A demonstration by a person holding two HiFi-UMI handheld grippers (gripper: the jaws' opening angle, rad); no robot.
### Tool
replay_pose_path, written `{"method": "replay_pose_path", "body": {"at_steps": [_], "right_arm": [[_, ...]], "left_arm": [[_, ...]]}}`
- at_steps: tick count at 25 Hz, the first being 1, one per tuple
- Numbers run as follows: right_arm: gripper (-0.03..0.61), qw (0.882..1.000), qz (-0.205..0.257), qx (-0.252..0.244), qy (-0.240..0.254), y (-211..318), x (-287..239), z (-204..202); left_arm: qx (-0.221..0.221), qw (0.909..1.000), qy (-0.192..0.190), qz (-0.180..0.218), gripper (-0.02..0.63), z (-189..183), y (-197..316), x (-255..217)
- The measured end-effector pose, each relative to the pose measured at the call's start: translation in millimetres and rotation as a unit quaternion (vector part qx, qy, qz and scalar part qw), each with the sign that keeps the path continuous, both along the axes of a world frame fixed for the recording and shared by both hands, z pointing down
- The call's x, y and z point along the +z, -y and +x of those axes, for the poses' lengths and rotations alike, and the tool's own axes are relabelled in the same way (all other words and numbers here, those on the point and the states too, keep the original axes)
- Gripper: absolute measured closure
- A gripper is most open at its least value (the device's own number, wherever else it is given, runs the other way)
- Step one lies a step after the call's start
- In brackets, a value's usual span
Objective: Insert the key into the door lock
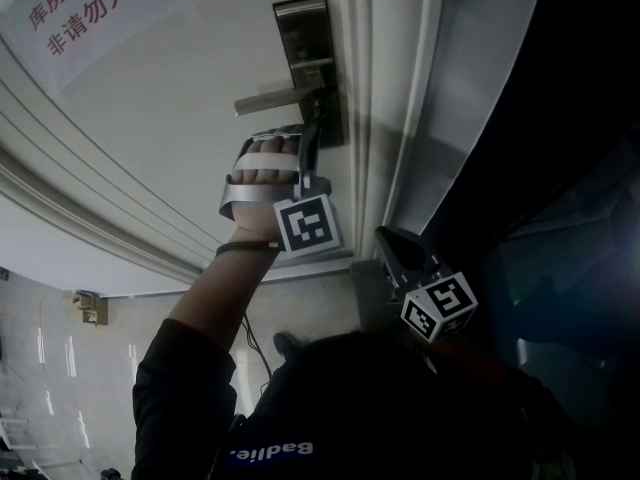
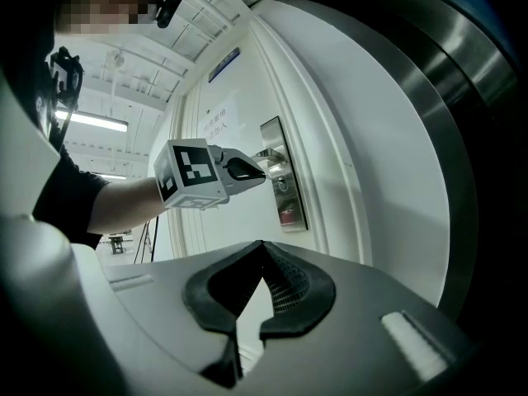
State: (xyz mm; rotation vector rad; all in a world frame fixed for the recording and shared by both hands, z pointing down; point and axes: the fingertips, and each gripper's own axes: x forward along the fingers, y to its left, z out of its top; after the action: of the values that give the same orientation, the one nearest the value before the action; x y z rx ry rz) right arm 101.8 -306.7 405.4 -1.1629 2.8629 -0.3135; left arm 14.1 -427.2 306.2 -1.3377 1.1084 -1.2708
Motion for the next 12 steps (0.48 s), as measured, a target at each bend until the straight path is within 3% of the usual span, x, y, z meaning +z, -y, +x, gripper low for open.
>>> {"method": "replay_pose_path", "body": {"at_steps": [12], "right_arm": [[0.574,1.0,-0.005,0.009,-0.008,-2.0,3.2,5.1]], "left_arm": [[-0.021,0.9997,0.01,0.005,0.583,4.5,6.3,0.4]]}}
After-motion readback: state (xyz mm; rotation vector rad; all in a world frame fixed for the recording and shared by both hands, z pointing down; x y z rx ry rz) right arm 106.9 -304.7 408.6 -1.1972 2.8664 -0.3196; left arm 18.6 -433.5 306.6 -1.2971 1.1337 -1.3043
